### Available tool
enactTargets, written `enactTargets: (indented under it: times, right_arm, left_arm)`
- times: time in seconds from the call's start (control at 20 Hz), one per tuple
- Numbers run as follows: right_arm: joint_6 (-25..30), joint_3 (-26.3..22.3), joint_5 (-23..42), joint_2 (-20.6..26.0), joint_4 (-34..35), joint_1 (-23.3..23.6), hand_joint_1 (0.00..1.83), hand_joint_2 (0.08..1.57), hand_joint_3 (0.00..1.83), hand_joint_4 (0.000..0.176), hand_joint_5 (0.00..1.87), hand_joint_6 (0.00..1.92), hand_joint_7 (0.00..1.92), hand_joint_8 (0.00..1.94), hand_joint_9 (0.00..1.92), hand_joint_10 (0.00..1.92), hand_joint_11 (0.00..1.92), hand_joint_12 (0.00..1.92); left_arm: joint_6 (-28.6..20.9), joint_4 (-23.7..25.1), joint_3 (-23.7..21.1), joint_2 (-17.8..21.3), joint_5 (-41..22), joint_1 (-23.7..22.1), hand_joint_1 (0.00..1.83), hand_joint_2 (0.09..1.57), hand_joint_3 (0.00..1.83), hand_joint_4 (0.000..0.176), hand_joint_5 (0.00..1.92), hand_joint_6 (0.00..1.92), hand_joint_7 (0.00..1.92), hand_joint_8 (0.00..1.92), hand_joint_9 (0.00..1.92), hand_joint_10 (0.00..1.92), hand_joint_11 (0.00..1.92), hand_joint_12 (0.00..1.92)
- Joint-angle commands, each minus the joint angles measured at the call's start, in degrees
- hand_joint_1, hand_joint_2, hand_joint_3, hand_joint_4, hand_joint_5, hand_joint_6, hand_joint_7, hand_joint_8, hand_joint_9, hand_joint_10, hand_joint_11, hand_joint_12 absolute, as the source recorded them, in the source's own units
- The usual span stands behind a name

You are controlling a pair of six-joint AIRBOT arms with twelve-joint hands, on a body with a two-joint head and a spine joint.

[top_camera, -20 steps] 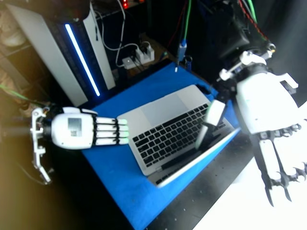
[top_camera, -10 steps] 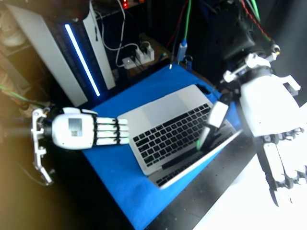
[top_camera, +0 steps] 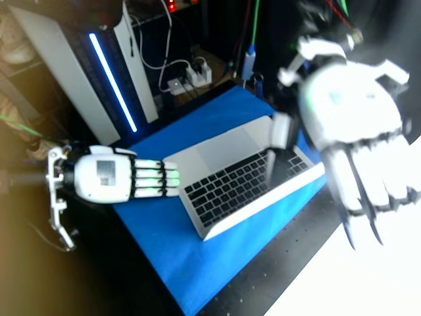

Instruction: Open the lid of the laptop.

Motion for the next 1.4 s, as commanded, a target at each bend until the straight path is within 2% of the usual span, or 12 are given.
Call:
enactTargets:
  times: [0.0, 0.15, 0.2, 0.35, 0.5, 0.55, 0.65, 0.7, 0.8, 0.95, 1.1, 1.35]
  right_arm:
    - [0.3, -0.6, 2.3, -1.2, 1.8, 0.3, 0.0, 1.38, 0.0, 0.0, 0.0, 0.0, 0.0, 0.0, 0.0, 0.0, 0.0, 0.0]
    - [0.3, -0.6, 3.0, -0.7, 5.0, 0.3, 0.0, 1.38, 0.0, 0.0, 0.0, 0.0, 0.0, 0.0, 0.0, 0.0, 0.0, 0.0]
    - [0.3, -0.7, 3.6, -0.2, 6.5, 0.3, 0.0, 1.37, 0.0, 0.0, 0.0, 0.0, 0.0, 0.0, 0.0, 0.0, 0.0, 0.0]
    - [0.3, -1.1, 7.1, 2.1, 13.3, 0.0, 0.0, 1.37, 0.0, 0.0, 0.0, 0.0, 0.0, 0.0, 0.0, 0.0, 0.0, 0.0]
    - [0.3, -1.2, 11.0, 3.7, 19.5, -0.4, 0.0, 1.37, 0.0, 0.0, 0.0, 0.0, 0.0, 0.0, 0.0, 0.0, 0.0, 0.0]
    - [-0.3, -1.2, 12.8, 4.1, 22.0, -0.7, 0.0, 1.37, 0.0, 0.0, 0.0, 0.0, 0.0, 0.0, 0.0, 0.0, 0.0, 0.0]
    - [-3.8, -2.0, 15.6, 5.3, 27.0, -0.7, 0.0, 1.36, 0.0, 0.0, 0.0, 0.0, 0.0, 0.0, 0.0, 0.0, 0.0, 0.0]
    - [-6.0, -2.6, 17.9, 6.2, 30.5, -1.0, 0.0, 1.36, 0.0, 0.0, 0.0, 0.0, 0.0, 0.0, 0.0, 0.0, 0.0, 0.0]
    - [-8.6, -3.1, 24.6, 7.2, 37.9, -3.2, 0.0, 1.31, 0.0, 0.0, 0.0, 0.0, 0.0, 0.0, 0.0, 0.0, 0.0, 0.0]
    - [-11.6, -4.0, 34.6, 7.4, 47.9, -6.4, 0.0, 1.28, 0.0, 0.006, 0.0, 0.0, 0.0, 0.0, 0.0, 0.0, 0.0, 0.0]
    - [-11.6, -4.0, 41.1, 7.0, 55.1, -9.7, 0.0, 1.25, 0.0, 0.068, 0.07, 0.01, 0.0, 0.0, 0.0, 0.0, 0.0, 0.0]
    - [-11.5, -5.9, 55.3, 7.4, 68.0, -19.4, 0.0, 1.35, 0.0, 0.037, 0.01, 0.0, 0.0, 0.0, 0.0, 0.0, 0.0, 0.0]
  left_arm:
    - [0.2, 1.4, -1.2, 1.4, -10.3, -0.3, 0.6, 0.98, 0.0, 0.0, 0.0, 0.0, 0.0, 0.0, 0.0, 0.0, 0.02, 0.01]
    - [0.2, 5.0, -8.5, 6.2, -18.2, 2.5, 0.59, 1.02, 0.0, 0.0, 0.21, 0.0, 0.32, 0.05, 0.28, 0.11, 0.0, 1.19]
    - [0.2, 5.8, -10.8, 7.7, -20.7, 3.6, 0.58, 1.04, 0.0, 0.0, 0.4, 0.0, 0.56, 0.27, 0.4, 0.8, 0.17, 1.62]
    - [-0.4, 6.4, -17.5, 12.4, -29.0, 9.4, 0.89, 1.03, 0.0, 0.0, 0.34, 0.0, 0.42, 0.01, 0.36, 0.39, 0.09, 1.41]
    - [-3.7, 6.0, -20.4, 14.5, -35.6, 14.8, 0.85, 1.01, 0.0, 0.0, 0.0, 0.0, 0.01, 0.0, 0.01, 0.0, 0.0, 0.08]
    - [-6.8, 6.6, -21.3, 15.6, -37.6, 16.8, 0.78, 1.0, 0.0, 0.0, 0.0, 0.0, 0.0, 0.0, 0.0, 0.0, 0.1, 0.06]
    - [-14.2, 8.6, -22.7, 17.7, -41.1, 20.2, 0.67, 0.97, 0.0, 0.0, 0.0, 0.0, 0.0, 0.0, 0.11, 0.0, 0.07, 0.95]
    - [-18.5, 9.5, -23.1, 18.6, -43.1, 21.9, 0.61, 0.95, 0.0, 0.0, 0.0, 0.0, 0.0, 0.0, 0.07, 0.01, 0.01, 0.91]
    - [-28.4, 11.3, -23.2, 20.1, -47.7, 25.9, 0.6, 0.96, 0.0, 0.0, 0.0, 0.0, 0.0, 0.0, 0.0, 0.0, 0.0, 0.07]
    - [-43.0, 13.1, -23.4, 22.5, -55.5, 33.0, 0.58, 0.94, 0.0, 0.0, 0.0, 0.0, 0.0, 0.0, 0.0, 0.0, 0.0, 0.0]
    - [-45.6, 12.7, -25.6, 24.5, -61.1, 39.0, 0.7, 1.01, 0.02, 0.0, 0.0, 0.0, 0.0, 0.0, 0.0, 0.0, 0.0, 0.0]
    - [-47.8, 10.0, -29.8, 25.2, -72.1, 49.5, 0.62, 1.12, 0.02, 0.0, 0.01, 0.0, 0.0, 0.0, 0.0, 0.0, 0.0, 0.0]
